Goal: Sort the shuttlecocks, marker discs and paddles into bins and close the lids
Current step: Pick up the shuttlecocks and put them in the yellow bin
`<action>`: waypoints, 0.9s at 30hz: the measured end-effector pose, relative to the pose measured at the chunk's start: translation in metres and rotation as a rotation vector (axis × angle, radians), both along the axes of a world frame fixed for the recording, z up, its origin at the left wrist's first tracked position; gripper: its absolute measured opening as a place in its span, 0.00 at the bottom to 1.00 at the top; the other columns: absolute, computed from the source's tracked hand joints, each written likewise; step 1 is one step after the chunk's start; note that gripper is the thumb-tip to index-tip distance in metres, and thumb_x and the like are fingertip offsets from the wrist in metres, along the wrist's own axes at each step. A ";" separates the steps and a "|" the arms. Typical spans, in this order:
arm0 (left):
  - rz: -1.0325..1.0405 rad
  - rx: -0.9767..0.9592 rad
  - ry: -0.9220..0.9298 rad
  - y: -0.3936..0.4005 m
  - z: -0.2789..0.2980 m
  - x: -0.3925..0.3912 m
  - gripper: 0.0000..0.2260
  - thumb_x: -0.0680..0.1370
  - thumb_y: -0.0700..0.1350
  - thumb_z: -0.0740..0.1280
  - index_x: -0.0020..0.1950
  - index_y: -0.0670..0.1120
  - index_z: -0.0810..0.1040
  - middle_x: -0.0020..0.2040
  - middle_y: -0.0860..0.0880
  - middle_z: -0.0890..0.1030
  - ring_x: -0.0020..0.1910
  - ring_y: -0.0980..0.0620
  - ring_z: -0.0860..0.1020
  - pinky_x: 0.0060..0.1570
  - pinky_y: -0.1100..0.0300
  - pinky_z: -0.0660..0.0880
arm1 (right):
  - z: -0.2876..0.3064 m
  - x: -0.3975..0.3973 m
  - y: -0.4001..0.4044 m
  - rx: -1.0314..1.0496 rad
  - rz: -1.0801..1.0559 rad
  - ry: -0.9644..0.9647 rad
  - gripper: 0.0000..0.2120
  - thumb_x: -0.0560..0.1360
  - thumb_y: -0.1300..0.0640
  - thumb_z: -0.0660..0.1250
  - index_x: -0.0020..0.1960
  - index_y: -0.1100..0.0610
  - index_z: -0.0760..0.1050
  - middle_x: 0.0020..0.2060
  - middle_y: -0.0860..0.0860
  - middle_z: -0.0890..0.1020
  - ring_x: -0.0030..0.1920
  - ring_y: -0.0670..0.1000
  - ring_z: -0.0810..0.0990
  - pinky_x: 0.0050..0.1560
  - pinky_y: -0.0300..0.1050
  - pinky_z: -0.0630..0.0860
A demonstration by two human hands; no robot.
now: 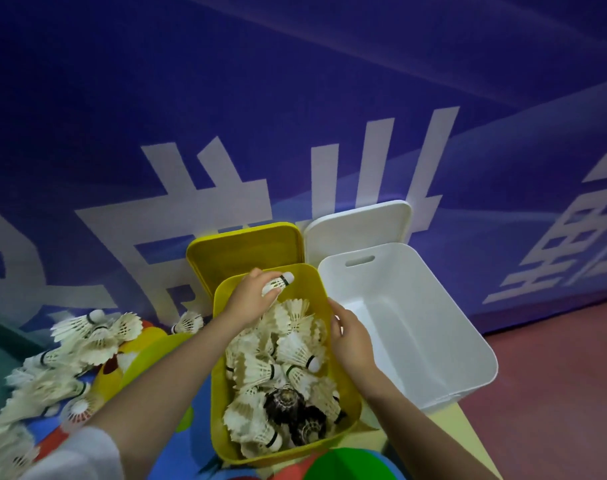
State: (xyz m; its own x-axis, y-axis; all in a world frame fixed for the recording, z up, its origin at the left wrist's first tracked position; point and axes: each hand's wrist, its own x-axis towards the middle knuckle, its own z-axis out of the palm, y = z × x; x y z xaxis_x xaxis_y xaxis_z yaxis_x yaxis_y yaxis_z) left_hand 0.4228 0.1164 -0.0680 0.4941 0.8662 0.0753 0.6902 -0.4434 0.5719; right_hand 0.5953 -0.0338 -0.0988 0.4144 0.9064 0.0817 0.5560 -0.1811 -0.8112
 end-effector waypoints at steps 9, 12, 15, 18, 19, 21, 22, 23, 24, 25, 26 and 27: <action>-0.115 0.153 0.450 0.025 -0.039 0.005 0.17 0.81 0.53 0.57 0.70 0.53 0.71 0.65 0.50 0.74 0.67 0.49 0.65 0.61 0.54 0.66 | -0.007 0.000 0.003 0.001 -0.017 0.064 0.18 0.81 0.55 0.57 0.70 0.45 0.69 0.61 0.47 0.78 0.59 0.47 0.75 0.56 0.39 0.70; -0.135 0.204 0.534 0.017 -0.038 0.005 0.20 0.82 0.54 0.53 0.73 0.51 0.66 0.69 0.49 0.69 0.70 0.49 0.62 0.65 0.52 0.62 | -0.006 -0.001 0.002 -0.010 -0.013 0.054 0.18 0.81 0.54 0.57 0.71 0.45 0.68 0.61 0.47 0.77 0.59 0.48 0.75 0.57 0.40 0.71; -0.093 0.238 0.521 0.006 -0.034 -0.003 0.21 0.82 0.54 0.54 0.75 0.51 0.63 0.73 0.49 0.64 0.73 0.48 0.59 0.69 0.51 0.59 | -0.004 -0.001 0.001 -0.013 -0.007 0.014 0.18 0.81 0.53 0.57 0.71 0.45 0.68 0.62 0.47 0.77 0.60 0.48 0.75 0.58 0.42 0.71; -0.045 0.227 0.439 -0.008 -0.023 -0.015 0.21 0.82 0.53 0.55 0.74 0.52 0.62 0.73 0.49 0.63 0.73 0.48 0.59 0.68 0.51 0.60 | -0.003 -0.001 0.002 -0.025 -0.017 -0.111 0.18 0.81 0.51 0.57 0.71 0.48 0.69 0.60 0.49 0.78 0.61 0.50 0.74 0.58 0.45 0.71; -0.034 0.231 0.402 -0.013 -0.018 -0.020 0.20 0.82 0.52 0.55 0.74 0.52 0.63 0.73 0.49 0.64 0.72 0.48 0.60 0.68 0.51 0.61 | -0.002 -0.001 0.002 -0.026 -0.018 -0.175 0.18 0.81 0.52 0.57 0.70 0.50 0.70 0.59 0.51 0.78 0.61 0.52 0.73 0.59 0.47 0.71; -0.020 0.222 0.313 -0.025 -0.007 -0.033 0.20 0.82 0.51 0.56 0.73 0.52 0.64 0.71 0.50 0.66 0.71 0.48 0.61 0.67 0.51 0.62 | 0.004 -0.003 0.003 -0.023 -0.007 -0.325 0.17 0.80 0.54 0.59 0.66 0.55 0.73 0.57 0.55 0.79 0.60 0.57 0.74 0.57 0.51 0.72; -0.013 0.205 0.260 -0.033 -0.001 -0.042 0.19 0.82 0.51 0.57 0.73 0.52 0.65 0.70 0.50 0.67 0.70 0.48 0.63 0.66 0.50 0.63 | 0.007 -0.006 0.003 -0.003 0.006 -0.412 0.16 0.79 0.55 0.60 0.64 0.57 0.75 0.55 0.56 0.79 0.58 0.59 0.75 0.55 0.52 0.73; -0.001 0.187 0.202 -0.041 0.003 -0.052 0.18 0.82 0.50 0.57 0.72 0.52 0.67 0.68 0.50 0.69 0.69 0.48 0.64 0.64 0.51 0.65 | 0.011 -0.010 0.001 0.035 0.025 -0.498 0.16 0.77 0.55 0.59 0.61 0.58 0.77 0.52 0.56 0.80 0.55 0.60 0.76 0.51 0.53 0.75; 0.017 0.175 0.139 -0.050 0.009 -0.062 0.17 0.81 0.49 0.58 0.71 0.52 0.68 0.66 0.49 0.71 0.67 0.48 0.66 0.63 0.52 0.66 | 0.016 -0.017 -0.002 0.094 0.044 -0.572 0.16 0.75 0.54 0.58 0.59 0.57 0.78 0.50 0.55 0.81 0.52 0.60 0.78 0.49 0.53 0.75; 0.041 0.160 0.083 -0.058 0.014 -0.073 0.17 0.81 0.48 0.59 0.70 0.51 0.70 0.65 0.49 0.72 0.65 0.49 0.68 0.61 0.53 0.67 | 0.021 -0.028 -0.005 0.174 0.073 -0.616 0.17 0.75 0.53 0.56 0.57 0.57 0.78 0.49 0.54 0.81 0.51 0.59 0.78 0.48 0.52 0.75; 0.069 0.147 0.027 -0.068 0.020 -0.084 0.16 0.81 0.46 0.59 0.68 0.51 0.72 0.62 0.48 0.73 0.61 0.50 0.71 0.58 0.56 0.68 | 0.027 -0.043 -0.009 0.239 0.128 -0.602 0.17 0.75 0.53 0.56 0.57 0.56 0.78 0.49 0.53 0.81 0.51 0.58 0.77 0.49 0.52 0.75; 0.104 0.128 -0.032 -0.077 0.024 -0.097 0.15 0.80 0.45 0.60 0.66 0.50 0.73 0.60 0.48 0.74 0.56 0.52 0.73 0.54 0.58 0.69 | 0.034 -0.063 -0.014 0.280 0.191 -0.530 0.17 0.76 0.53 0.56 0.58 0.55 0.78 0.50 0.53 0.81 0.52 0.56 0.77 0.50 0.51 0.75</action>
State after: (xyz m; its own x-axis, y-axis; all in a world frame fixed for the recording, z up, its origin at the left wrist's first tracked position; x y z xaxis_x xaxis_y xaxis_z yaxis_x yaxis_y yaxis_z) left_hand 0.3261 0.0391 -0.0438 0.3978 0.8948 0.2028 0.7184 -0.4412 0.5377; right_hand 0.5322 -0.0477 -0.0652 0.0851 0.8751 0.4763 0.8971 0.1408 -0.4189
